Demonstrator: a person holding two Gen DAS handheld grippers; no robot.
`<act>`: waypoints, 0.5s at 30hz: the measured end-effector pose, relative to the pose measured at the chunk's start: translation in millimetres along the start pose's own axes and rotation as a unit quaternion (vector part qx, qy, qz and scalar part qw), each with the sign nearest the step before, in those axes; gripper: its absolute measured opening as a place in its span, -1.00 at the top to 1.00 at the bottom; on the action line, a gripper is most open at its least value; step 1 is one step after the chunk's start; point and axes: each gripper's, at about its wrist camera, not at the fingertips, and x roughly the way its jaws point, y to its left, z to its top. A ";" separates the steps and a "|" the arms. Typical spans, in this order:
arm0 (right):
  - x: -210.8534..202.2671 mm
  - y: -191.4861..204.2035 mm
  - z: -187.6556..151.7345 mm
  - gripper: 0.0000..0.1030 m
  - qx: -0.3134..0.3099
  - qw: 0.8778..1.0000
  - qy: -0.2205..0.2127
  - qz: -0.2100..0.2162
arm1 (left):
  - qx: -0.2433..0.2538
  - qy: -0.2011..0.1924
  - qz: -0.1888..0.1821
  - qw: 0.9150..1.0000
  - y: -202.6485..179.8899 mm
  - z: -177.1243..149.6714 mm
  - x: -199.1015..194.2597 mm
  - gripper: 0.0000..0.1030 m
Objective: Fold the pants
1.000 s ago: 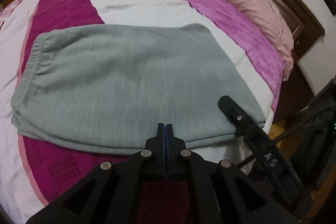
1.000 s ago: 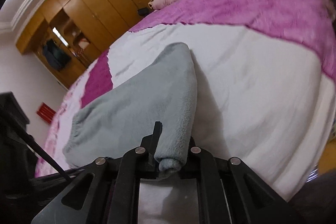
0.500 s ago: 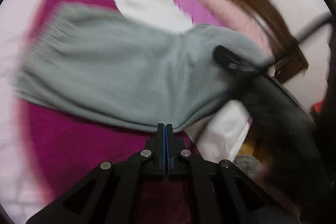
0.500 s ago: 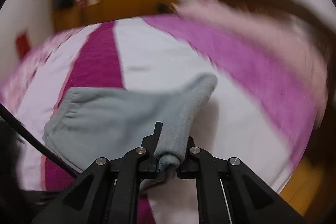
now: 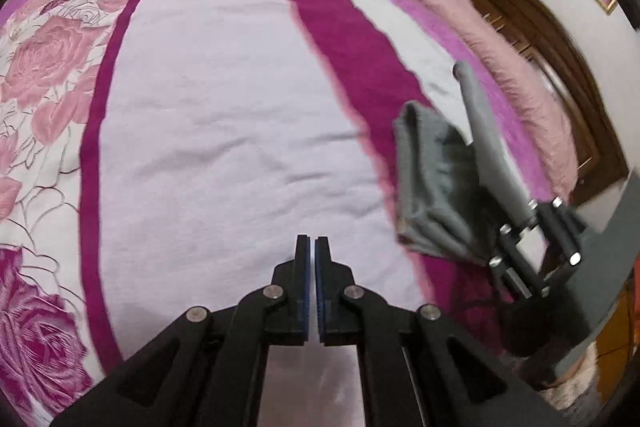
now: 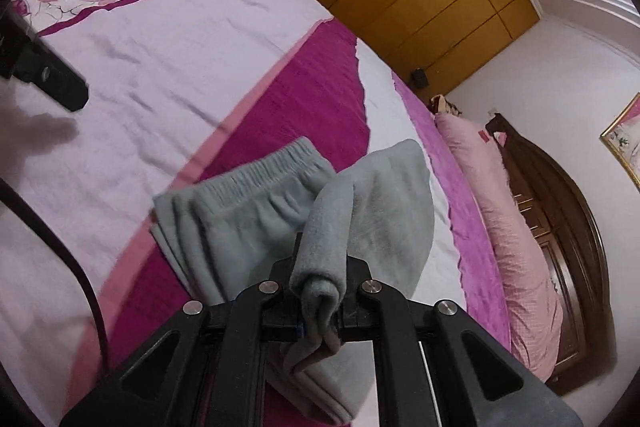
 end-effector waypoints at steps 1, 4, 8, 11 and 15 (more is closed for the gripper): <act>-0.8 1.5 3.3 0.84 -0.001 1.000 -0.001 -0.001 | 0.001 -0.003 0.003 1.000 3.1 1.4 -2.0 0.99; -5.9 7.3 11.2 0.84 -0.016 1.000 -0.010 -0.016 | -0.007 -0.005 -0.022 1.000 3.7 1.9 -9.0 0.99; -0.3 40.5 10.0 0.84 -0.082 0.997 -0.005 0.009 | 0.007 -0.006 -0.009 1.000 0.4 0.3 -9.6 0.99; 3.1 59.6 2.8 0.83 -0.116 0.993 -0.004 -0.011 | 0.006 0.006 -0.010 1.000 1.3 -2.5 -2.8 0.99; -13.4 32.3 3.0 0.61 -0.038 0.998 -0.018 0.046 | 0.006 0.014 -0.015 1.000 -1.2 -2.9 2.9 0.96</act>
